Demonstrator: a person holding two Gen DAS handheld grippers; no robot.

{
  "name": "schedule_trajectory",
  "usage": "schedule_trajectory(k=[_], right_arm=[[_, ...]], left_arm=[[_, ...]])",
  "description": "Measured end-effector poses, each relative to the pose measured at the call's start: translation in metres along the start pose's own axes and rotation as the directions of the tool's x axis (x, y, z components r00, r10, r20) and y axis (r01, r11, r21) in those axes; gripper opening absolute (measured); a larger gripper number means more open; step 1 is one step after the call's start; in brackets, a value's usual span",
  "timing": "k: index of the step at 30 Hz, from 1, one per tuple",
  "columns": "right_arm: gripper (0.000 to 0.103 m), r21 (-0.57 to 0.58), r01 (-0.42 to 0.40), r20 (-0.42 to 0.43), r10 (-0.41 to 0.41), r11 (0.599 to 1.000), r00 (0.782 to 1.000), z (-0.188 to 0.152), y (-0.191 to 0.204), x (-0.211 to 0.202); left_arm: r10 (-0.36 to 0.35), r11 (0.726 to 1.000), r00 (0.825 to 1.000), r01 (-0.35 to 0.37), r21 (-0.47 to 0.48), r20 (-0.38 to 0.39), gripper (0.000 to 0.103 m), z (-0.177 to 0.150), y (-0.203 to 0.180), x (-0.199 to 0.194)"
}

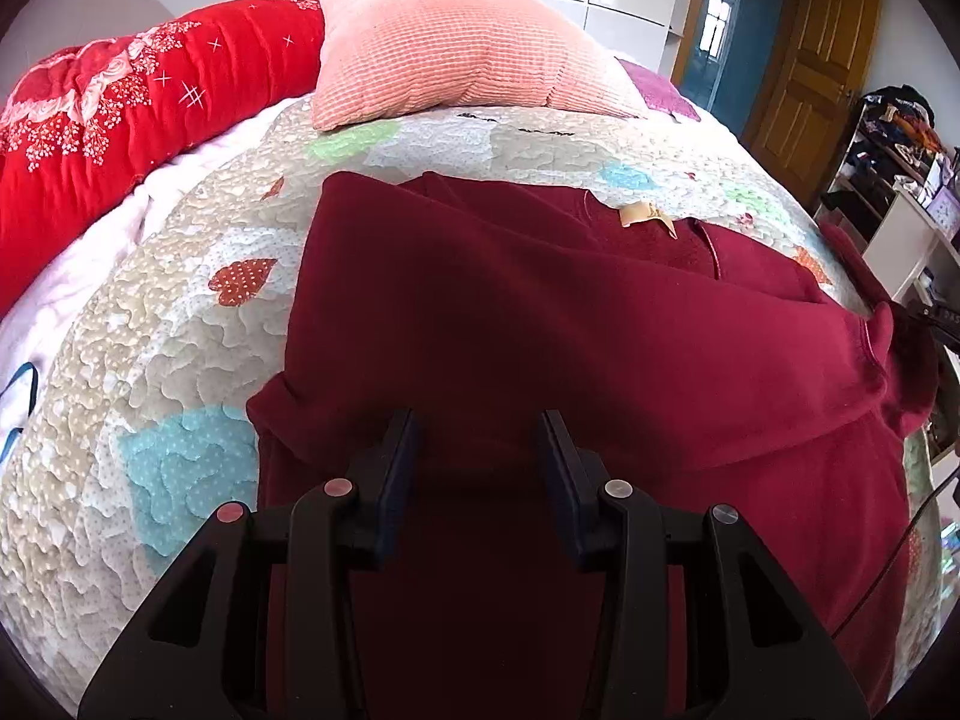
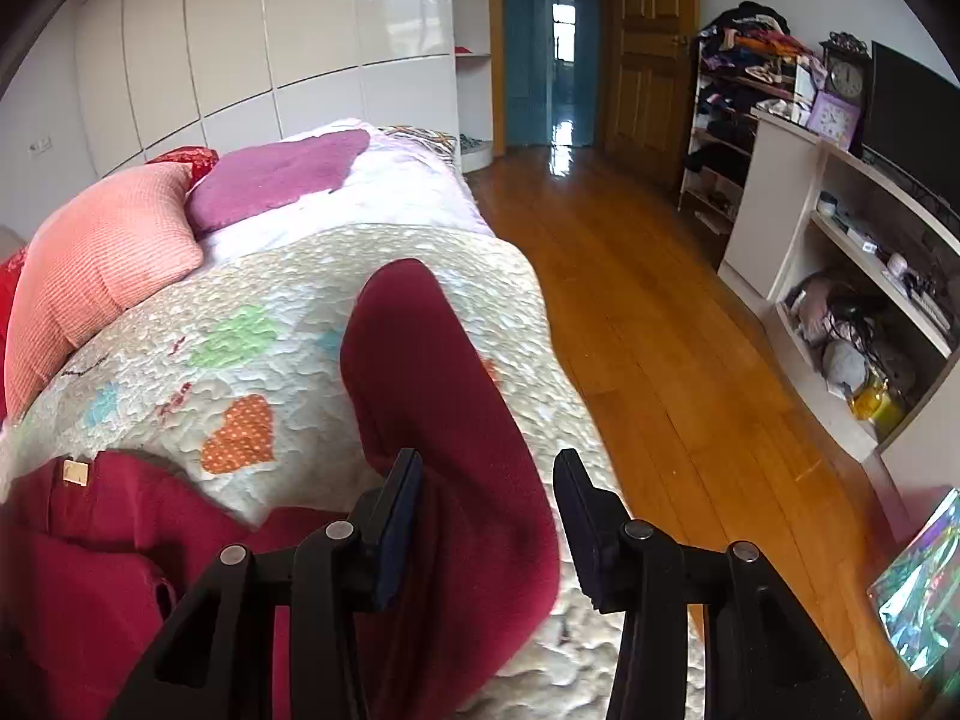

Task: Fold small clothes
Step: 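Grasp the other sleeve with the right tool and lift it, then fold the sleeve side across the body with the right tool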

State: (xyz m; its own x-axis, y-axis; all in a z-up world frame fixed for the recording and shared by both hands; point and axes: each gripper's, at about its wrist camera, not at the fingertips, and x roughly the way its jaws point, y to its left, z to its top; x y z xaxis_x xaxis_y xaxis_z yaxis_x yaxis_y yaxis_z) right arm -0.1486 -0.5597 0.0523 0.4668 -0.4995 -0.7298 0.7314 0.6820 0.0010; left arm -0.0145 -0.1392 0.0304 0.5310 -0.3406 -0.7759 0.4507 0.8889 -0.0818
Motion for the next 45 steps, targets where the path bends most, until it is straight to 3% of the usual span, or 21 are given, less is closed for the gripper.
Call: schedule_trajectory(k=[3,7,12,16,17,18,19,20,23,27,30,34,37,40,41,43,44,45], right_arm=[[0.044,-0.032,-0.01,0.058,0.012,0.999,0.998,0.004,-0.002,-0.021],[0.06,-0.056,0.001,0.088,0.004,0.998,0.996,0.013,0.005,-0.026],[0.063,-0.072,0.013,-0.002,-0.013,0.997,1.0,0.027,0.005,0.017],[0.07,-0.135,0.019,-0.155,-0.04,0.991,0.987,0.038,0.011,0.071],[0.066,-0.117,0.011,-0.177,-0.031,0.993,0.984,0.037,0.005,0.082],[0.053,-0.083,-0.004,-0.199,-0.012,0.997,0.98,0.035,-0.003,0.09],[0.019,-0.043,-0.029,-0.226,0.018,0.999,0.974,0.031,-0.012,0.097],[0.012,0.003,-0.05,-0.223,0.049,0.999,0.973,0.027,-0.021,0.097],[0.01,0.101,-0.125,-0.137,0.138,0.987,0.981,0.02,-0.048,0.07],[0.01,0.165,-0.249,0.055,0.244,0.954,0.968,0.032,-0.074,-0.009],[0.01,0.121,-0.37,0.176,0.347,0.921,0.921,0.048,-0.067,-0.071],[0.01,-0.053,-0.534,0.247,0.529,0.844,0.811,0.06,0.0,-0.133],[0.01,-0.191,-0.639,0.205,0.667,0.745,0.716,0.051,0.078,-0.153],[0.01,-0.283,-0.73,0.086,0.775,0.622,0.627,0.021,0.165,-0.151],[0.01,-0.307,-0.745,0.039,0.789,0.593,0.613,0.005,0.195,-0.144],[0.012,-0.342,-0.764,-0.097,0.788,0.547,0.607,-0.033,0.256,-0.118],[0.024,-0.35,-0.765,-0.186,0.76,0.541,0.623,-0.057,0.282,-0.102],[0.037,-0.353,-0.753,-0.278,0.706,0.556,0.651,-0.079,0.304,-0.084]], left_arm=[[0.01,1.0,1.0,-0.01,0.01,0.003,0.042,-0.001,-0.002,0.002],[0.007,1.0,1.0,-0.007,0.009,0.003,0.043,-0.001,-0.003,0.003],[0.001,1.0,1.0,-0.001,0.004,0.004,0.045,-0.003,-0.002,0.005],[0.026,0.999,1.0,-0.027,0.036,0.01,0.05,-0.004,-0.009,0.007],[0.031,0.999,0.999,-0.031,0.041,0.011,0.051,-0.005,-0.01,0.007],[0.031,0.999,0.999,-0.031,0.043,0.011,0.051,-0.005,-0.01,0.008],[0.027,0.999,1.0,-0.027,0.041,0.01,0.052,-0.005,-0.009,0.008],[0.02,0.999,1.0,-0.021,0.038,0.009,0.053,-0.004,-0.008,0.009],[-0.005,1.0,1.0,0.005,0.021,0.002,0.054,-0.003,-0.005,0.011],[-0.033,0.999,0.999,0.033,-0.001,0.004,0.054,-0.002,0.0,0.007],[-0.043,0.998,0.999,0.043,-0.039,0.014,0.054,0.003,0.01,-0.005],[-0.07,0.982,0.995,0.081,-0.172,0.071,0.054,0.013,0.042,-0.032],[-0.085,0.967,0.992,0.105,-0.234,0.093,0.054,0.019,0.063,-0.05],[-0.068,0.96,0.989,0.101,-0.26,0.131,0.054,0.022,0.08,-0.066],[-0.064,0.956,0.987,0.102,-0.274,0.145,0.054,0.022,0.087,-0.071],[-0.069,0.945,0.985,0.115,-0.306,0.157,0.054,0.022,0.099,-0.072],[-0.074,0.94,0.985,0.12,-0.32,0.153,0.054,0.022,0.104,-0.07],[-0.076,0.936,0.987,0.12,-0.331,0.144,0.054,0.021,0.107,-0.067]])
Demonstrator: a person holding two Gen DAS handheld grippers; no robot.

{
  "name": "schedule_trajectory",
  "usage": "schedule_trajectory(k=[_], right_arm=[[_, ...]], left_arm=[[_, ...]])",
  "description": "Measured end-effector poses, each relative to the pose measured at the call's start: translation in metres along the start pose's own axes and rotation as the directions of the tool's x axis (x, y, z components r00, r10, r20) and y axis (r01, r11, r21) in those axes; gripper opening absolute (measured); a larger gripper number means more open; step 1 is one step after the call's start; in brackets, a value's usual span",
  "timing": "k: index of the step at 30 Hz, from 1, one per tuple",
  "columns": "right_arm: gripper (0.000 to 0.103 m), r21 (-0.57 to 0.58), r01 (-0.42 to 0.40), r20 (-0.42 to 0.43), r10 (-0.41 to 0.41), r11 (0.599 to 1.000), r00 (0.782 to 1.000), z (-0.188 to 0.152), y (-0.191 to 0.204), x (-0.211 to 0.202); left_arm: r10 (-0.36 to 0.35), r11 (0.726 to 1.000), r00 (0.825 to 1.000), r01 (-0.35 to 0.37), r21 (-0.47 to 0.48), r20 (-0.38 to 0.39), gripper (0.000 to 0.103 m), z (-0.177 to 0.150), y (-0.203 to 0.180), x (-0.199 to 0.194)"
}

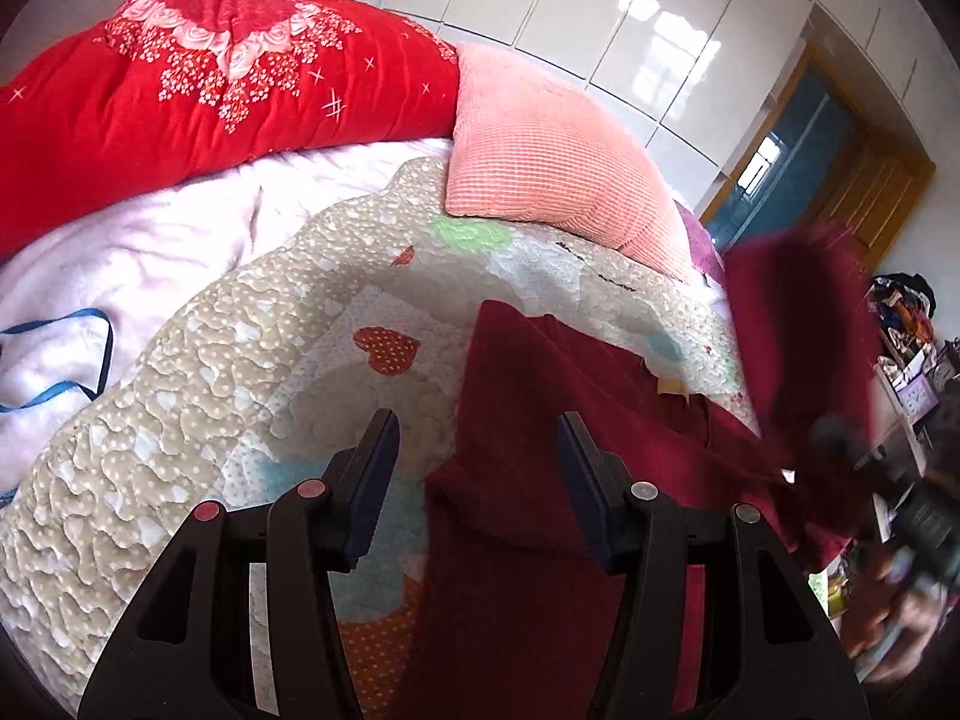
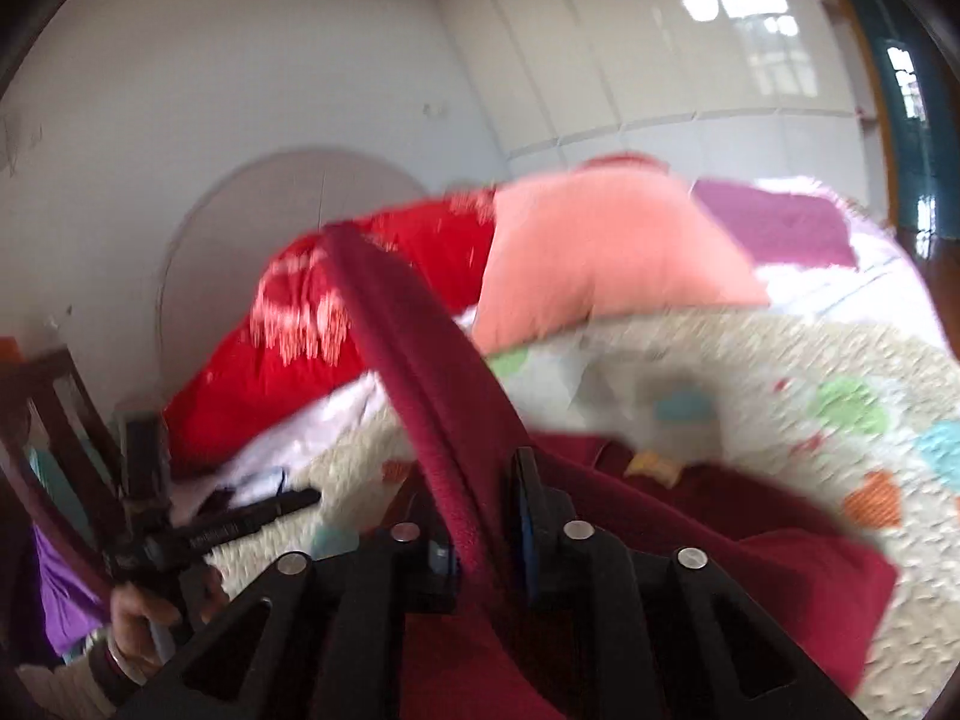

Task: Fold small clothes
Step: 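Fold the sleeve side across the body with the right tool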

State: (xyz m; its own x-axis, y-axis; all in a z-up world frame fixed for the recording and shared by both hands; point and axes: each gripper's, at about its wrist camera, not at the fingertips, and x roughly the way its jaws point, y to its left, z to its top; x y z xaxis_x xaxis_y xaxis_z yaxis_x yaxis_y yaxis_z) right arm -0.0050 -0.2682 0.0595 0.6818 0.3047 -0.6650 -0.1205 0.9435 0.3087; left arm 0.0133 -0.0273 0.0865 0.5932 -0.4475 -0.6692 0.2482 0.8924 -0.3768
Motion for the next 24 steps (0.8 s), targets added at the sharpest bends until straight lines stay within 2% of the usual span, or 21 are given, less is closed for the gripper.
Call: schedule_trajectory(k=[1,2,3,5,7,9,11,13,15,16,18,20,21,22,23,24], right_arm=[[0.05,0.008,0.013,-0.093,-0.012,1.0,0.996,-0.013,0.003,0.026],[0.05,0.017,0.013,-0.142,-0.011,1.0,0.99,-0.025,0.004,0.04],[0.05,0.025,0.012,-0.148,-0.008,1.0,0.989,-0.036,0.001,0.039],[0.05,0.025,0.035,-0.114,-0.032,0.999,0.993,-0.046,-0.006,0.021],[0.05,0.038,0.069,-0.046,-0.067,0.997,0.997,-0.049,-0.021,-0.019],[0.052,0.068,0.136,0.025,-0.138,0.988,0.99,-0.052,-0.043,-0.067],[0.061,0.084,0.265,0.063,-0.271,0.961,0.961,-0.054,-0.065,-0.097],[0.065,0.129,0.375,0.063,-0.385,0.918,0.921,-0.054,-0.093,-0.115],[0.065,0.22,0.422,0.038,-0.44,0.879,0.897,-0.056,-0.124,-0.125],[0.065,0.267,0.431,0.018,-0.452,0.862,0.892,-0.059,-0.139,-0.126],[0.065,0.352,0.41,-0.015,-0.433,0.841,0.901,-0.066,-0.164,-0.12],[0.065,0.416,0.339,-0.039,-0.356,0.844,0.934,-0.072,-0.183,-0.105],[0.065,0.443,0.311,-0.057,-0.32,0.841,0.946,-0.074,-0.191,-0.094],[0.052,0.462,0.289,-0.067,-0.292,0.839,0.954,-0.075,-0.195,-0.087],[0.028,0.461,0.269,-0.059,-0.274,0.845,0.96,-0.073,-0.196,-0.082],[0.022,0.44,0.281,-0.041,-0.293,0.853,0.955,-0.069,-0.19,-0.083]], left_arm=[[0.007,1.0,1.0,-0.007,-0.006,-0.012,0.054,-0.001,0.004,0.004],[0.017,1.0,1.0,-0.018,-0.005,-0.024,0.054,-0.002,0.007,0.007],[0.026,1.0,0.999,-0.026,0.004,-0.038,0.054,-0.003,0.009,0.01],[0.033,0.999,0.998,-0.032,0.022,-0.045,0.054,-0.005,0.012,0.014],[0.045,0.999,0.998,-0.044,0.027,-0.042,0.054,-0.005,0.014,0.018],[0.034,0.999,0.999,-0.033,0.026,-0.042,0.054,-0.004,0.011,0.023],[0.023,0.999,0.999,-0.022,0.037,-0.046,0.054,-0.003,0.002,0.03],[0.027,0.997,0.998,-0.024,0.068,-0.048,0.054,-0.003,-0.01,0.041],[0.042,0.993,0.996,-0.034,0.112,-0.077,0.054,-0.007,-0.025,0.055],[0.039,0.991,0.995,-0.026,0.135,-0.095,0.054,-0.009,-0.032,0.062],[0.027,0.984,0.992,-0.004,0.179,-0.124,0.052,-0.016,-0.044,0.075],[0.053,0.974,0.988,-0.019,0.225,-0.146,0.025,-0.02,-0.056,0.085],[0.078,0.968,0.987,-0.041,0.249,-0.143,0.021,-0.019,-0.061,0.087],[0.065,0.968,0.988,-0.028,0.251,-0.142,0.011,-0.014,-0.062,0.085],[0.036,0.971,0.989,0.0,0.239,-0.147,0.011,-0.008,-0.063,0.081],[0.018,0.973,0.991,0.014,0.229,-0.135,0.011,0.0,-0.064,0.076]])
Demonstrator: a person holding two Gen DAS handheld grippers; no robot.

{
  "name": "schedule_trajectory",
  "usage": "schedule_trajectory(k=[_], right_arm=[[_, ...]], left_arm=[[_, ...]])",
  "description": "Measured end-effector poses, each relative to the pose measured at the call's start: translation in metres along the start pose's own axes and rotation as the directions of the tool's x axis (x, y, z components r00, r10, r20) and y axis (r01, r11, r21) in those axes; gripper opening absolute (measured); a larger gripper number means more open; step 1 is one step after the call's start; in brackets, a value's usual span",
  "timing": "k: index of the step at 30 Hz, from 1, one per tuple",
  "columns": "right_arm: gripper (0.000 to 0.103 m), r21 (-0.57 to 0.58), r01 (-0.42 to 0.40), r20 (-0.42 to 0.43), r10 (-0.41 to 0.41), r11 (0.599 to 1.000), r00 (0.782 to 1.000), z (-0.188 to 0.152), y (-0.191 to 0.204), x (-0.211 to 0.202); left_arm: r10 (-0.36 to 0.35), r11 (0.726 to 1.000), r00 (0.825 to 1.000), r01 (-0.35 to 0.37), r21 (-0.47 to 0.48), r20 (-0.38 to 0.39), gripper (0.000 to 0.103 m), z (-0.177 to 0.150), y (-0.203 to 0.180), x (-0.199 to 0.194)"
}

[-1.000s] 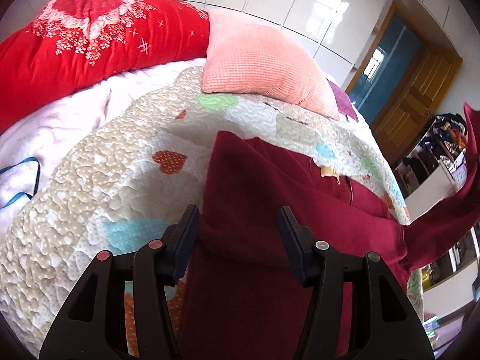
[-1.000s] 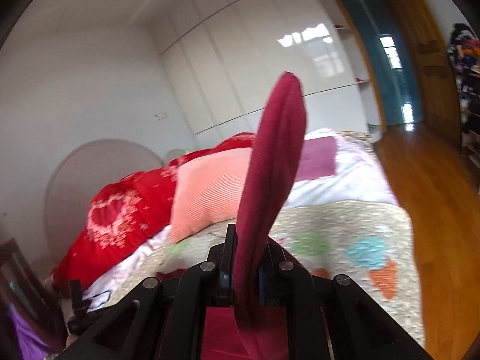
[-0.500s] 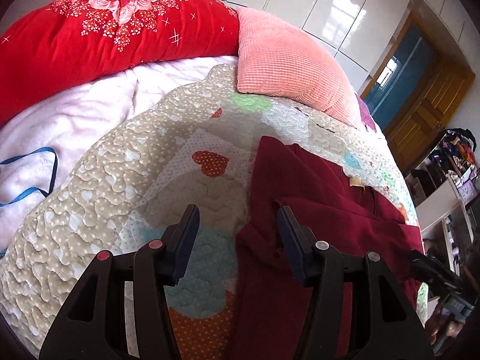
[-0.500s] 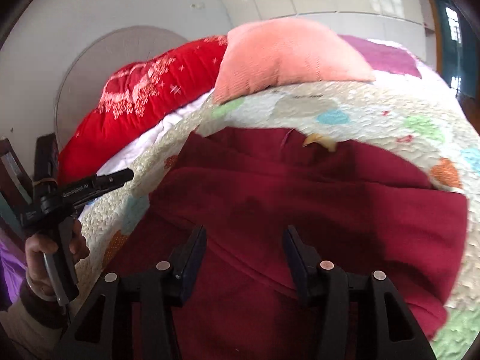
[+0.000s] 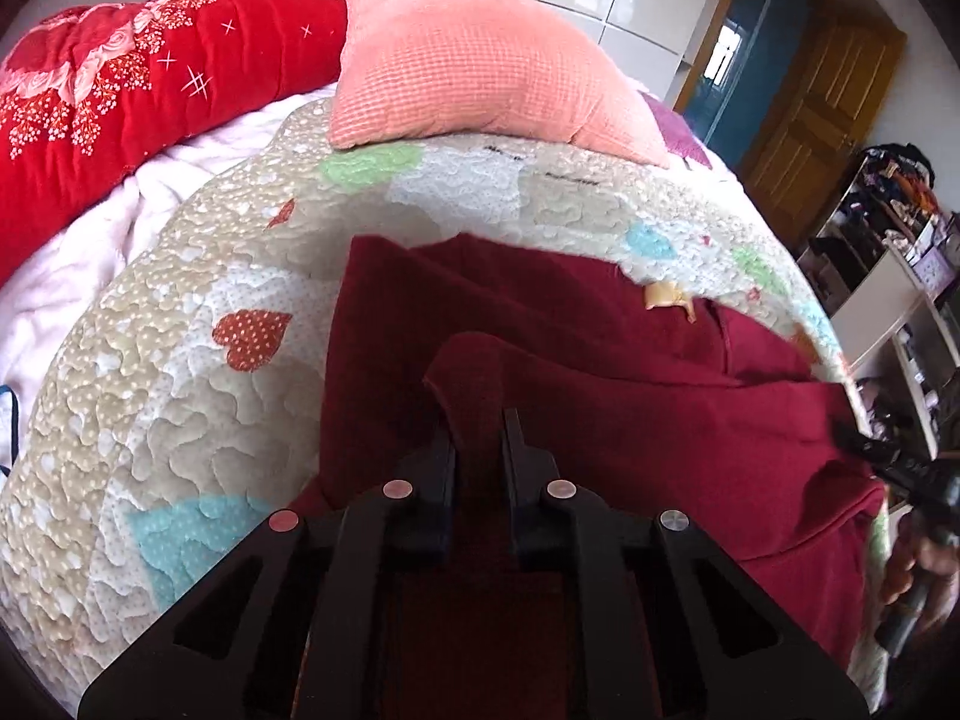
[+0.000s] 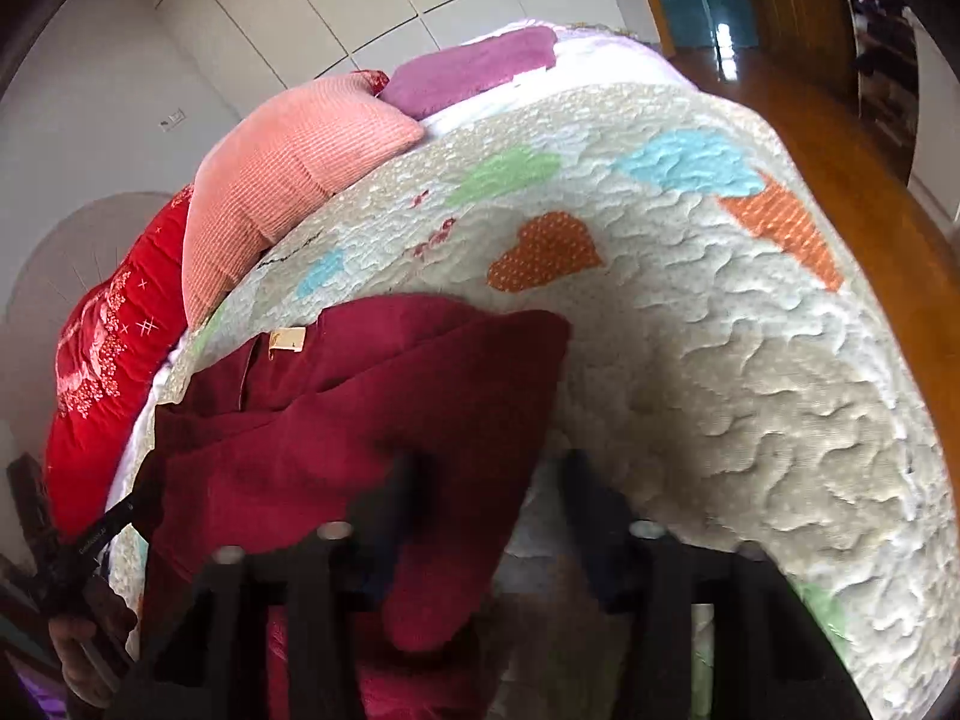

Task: Fold small clothes
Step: 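Fold the sleeve side across the body with the right tool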

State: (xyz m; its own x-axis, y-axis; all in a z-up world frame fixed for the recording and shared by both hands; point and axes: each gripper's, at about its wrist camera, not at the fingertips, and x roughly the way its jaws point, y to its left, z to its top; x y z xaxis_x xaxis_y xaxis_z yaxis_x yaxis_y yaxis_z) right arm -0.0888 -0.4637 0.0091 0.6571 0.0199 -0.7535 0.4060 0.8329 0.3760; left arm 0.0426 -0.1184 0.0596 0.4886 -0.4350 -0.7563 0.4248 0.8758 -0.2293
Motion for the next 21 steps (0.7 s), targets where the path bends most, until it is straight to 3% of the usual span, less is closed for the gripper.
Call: schedule_trajectory(k=[1,4,7,9,13,17,21], right_arm=[[0.014,-0.038,0.019,0.037,-0.017,0.999,0.999,0.002,0.008,-0.006],[0.012,-0.108,0.088,0.097,-0.078,0.99,0.992,0.005,0.026,-0.013],[0.013,-0.139,0.169,0.041,-0.165,0.976,0.985,0.002,0.026,0.005],[0.014,-0.113,0.153,0.053,-0.148,0.982,0.988,0.0,0.024,-0.007],[0.015,-0.191,0.122,0.108,-0.103,0.974,0.989,-0.012,0.041,-0.039],[0.015,-0.289,0.097,-0.024,-0.108,0.952,0.994,-0.058,0.055,-0.033],[0.015,-0.338,0.118,-0.02,-0.133,0.934,0.991,-0.088,0.052,-0.038]], left_arm=[[-0.006,1.0,1.0,0.006,0.002,0.028,0.011,0.007,0.001,-0.009],[-0.006,1.0,0.997,0.004,0.019,0.075,0.011,0.018,0.004,-0.022],[0.031,1.0,0.999,-0.031,0.003,0.023,0.011,0.014,0.012,0.002],[0.054,0.998,0.998,-0.054,-0.007,-0.029,0.011,0.005,0.016,0.02],[0.069,0.998,0.998,-0.069,0.004,-0.006,0.012,-0.006,0.017,0.024],[0.069,0.998,0.998,-0.069,-0.01,-0.008,0.012,-0.004,0.017,0.024],[0.073,0.997,0.997,-0.073,-0.005,-0.008,0.012,-0.004,0.016,0.025]])
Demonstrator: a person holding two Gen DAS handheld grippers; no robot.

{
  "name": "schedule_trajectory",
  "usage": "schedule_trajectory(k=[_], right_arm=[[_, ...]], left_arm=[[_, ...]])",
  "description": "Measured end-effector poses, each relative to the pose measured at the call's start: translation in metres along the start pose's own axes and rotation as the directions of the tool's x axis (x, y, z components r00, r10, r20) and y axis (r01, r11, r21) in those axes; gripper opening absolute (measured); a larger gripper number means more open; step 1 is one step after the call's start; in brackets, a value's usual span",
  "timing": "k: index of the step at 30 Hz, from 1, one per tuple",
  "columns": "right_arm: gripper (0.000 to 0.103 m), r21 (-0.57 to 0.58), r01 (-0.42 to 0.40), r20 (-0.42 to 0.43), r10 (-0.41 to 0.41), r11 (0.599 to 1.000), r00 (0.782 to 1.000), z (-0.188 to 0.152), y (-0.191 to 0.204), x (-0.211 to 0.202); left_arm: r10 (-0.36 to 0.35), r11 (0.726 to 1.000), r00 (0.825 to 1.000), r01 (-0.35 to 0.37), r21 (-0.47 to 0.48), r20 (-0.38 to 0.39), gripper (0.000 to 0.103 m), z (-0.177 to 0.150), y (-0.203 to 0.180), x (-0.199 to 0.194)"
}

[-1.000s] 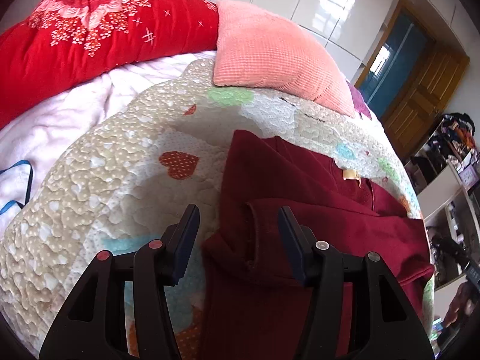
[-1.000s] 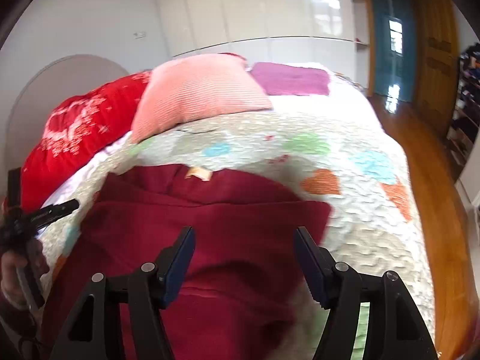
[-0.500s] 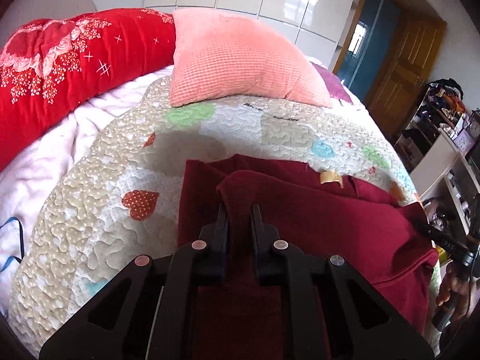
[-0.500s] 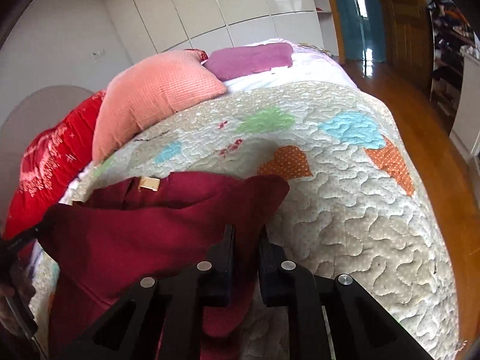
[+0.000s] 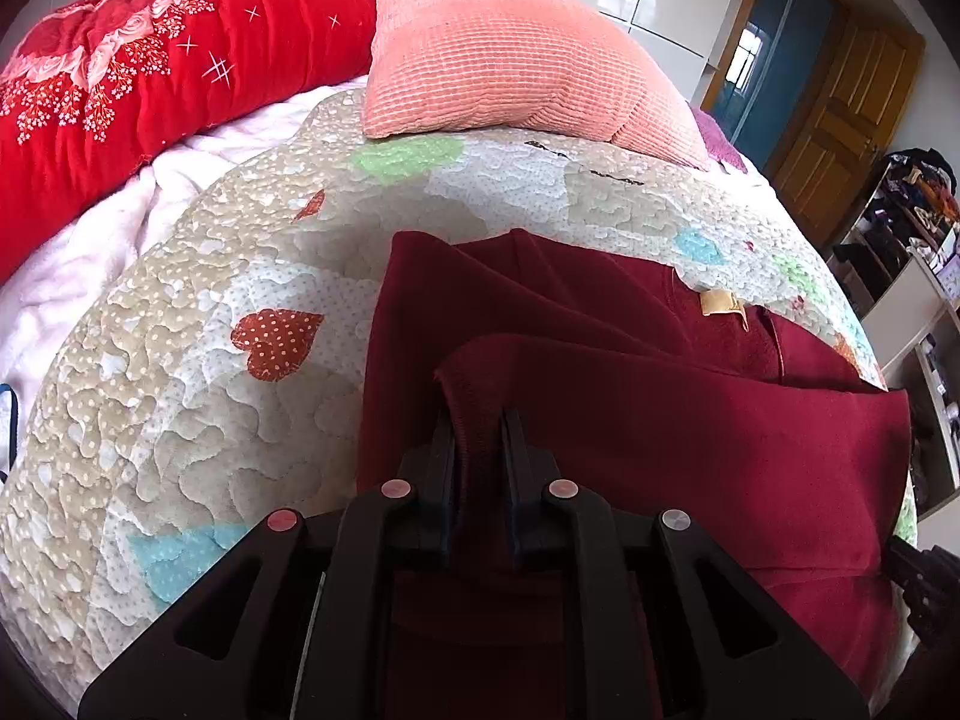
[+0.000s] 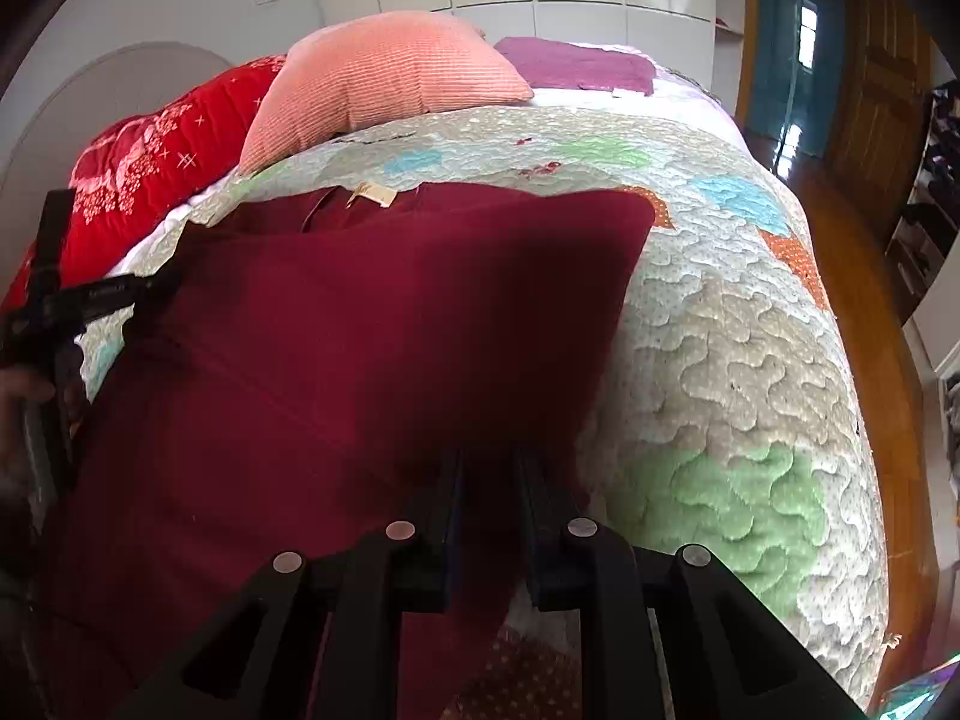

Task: Fold small clothes
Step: 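Fold the sleeve side across the body with the right tool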

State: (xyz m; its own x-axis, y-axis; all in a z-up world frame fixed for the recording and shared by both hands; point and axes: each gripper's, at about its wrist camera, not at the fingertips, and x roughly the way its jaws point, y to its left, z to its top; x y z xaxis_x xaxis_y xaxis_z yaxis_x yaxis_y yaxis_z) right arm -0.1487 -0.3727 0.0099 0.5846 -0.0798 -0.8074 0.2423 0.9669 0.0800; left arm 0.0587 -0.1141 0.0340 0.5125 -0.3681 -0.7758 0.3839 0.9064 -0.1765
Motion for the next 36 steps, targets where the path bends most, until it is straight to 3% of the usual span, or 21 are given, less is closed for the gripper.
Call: schedule_trajectory(k=[4,8,11,14,16,19,23,34,36], right_arm=[[0.015,0.08,-0.037,0.025,0.035,0.996,0.999,0.009,-0.009,-0.023],[0.016,0.065,0.0,0.087,-0.006,0.998,0.996,0.018,-0.003,-0.034],[0.018,0.069,-0.016,0.074,0.011,0.997,0.997,0.019,0.001,-0.021],[0.019,0.069,0.028,-0.008,-0.027,0.997,1.0,0.015,0.001,0.01],[0.019,0.079,0.02,0.012,-0.021,0.997,1.0,0.014,0.0,0.011],[0.021,0.101,-0.001,0.013,0.0,0.995,1.0,0.015,-0.002,-0.005],[0.036,0.111,-0.02,0.052,0.015,0.994,0.999,0.008,-0.004,-0.033],[0.04,0.148,-0.1,0.118,0.083,0.984,0.99,-0.028,-0.002,-0.1],[0.044,0.145,-0.115,0.122,0.098,0.983,0.988,-0.036,0.001,-0.111]], left_arm=[[-0.003,1.0,1.0,0.003,-0.006,0.002,0.013,-0.001,0.001,-0.014],[-0.012,1.0,0.999,0.012,-0.014,0.036,0.014,-0.004,0.003,-0.032],[-0.002,1.0,0.999,0.003,-0.01,0.047,0.014,-0.009,0.001,-0.035],[0.037,0.999,0.999,-0.037,0.002,0.031,0.014,-0.012,-0.001,-0.024],[0.055,0.998,0.998,-0.055,-0.006,0.016,0.019,-0.014,0.002,-0.015],[0.046,0.999,0.999,-0.046,0.001,0.01,0.02,-0.014,0.004,-0.014],[0.063,0.998,0.998,-0.063,0.005,0.017,0.02,-0.016,0.004,-0.027],[0.063,0.996,0.995,-0.068,0.057,0.078,0.021,-0.047,-0.008,-0.09],[0.053,0.996,0.996,-0.058,0.062,0.077,0.037,-0.055,-0.011,-0.101]])
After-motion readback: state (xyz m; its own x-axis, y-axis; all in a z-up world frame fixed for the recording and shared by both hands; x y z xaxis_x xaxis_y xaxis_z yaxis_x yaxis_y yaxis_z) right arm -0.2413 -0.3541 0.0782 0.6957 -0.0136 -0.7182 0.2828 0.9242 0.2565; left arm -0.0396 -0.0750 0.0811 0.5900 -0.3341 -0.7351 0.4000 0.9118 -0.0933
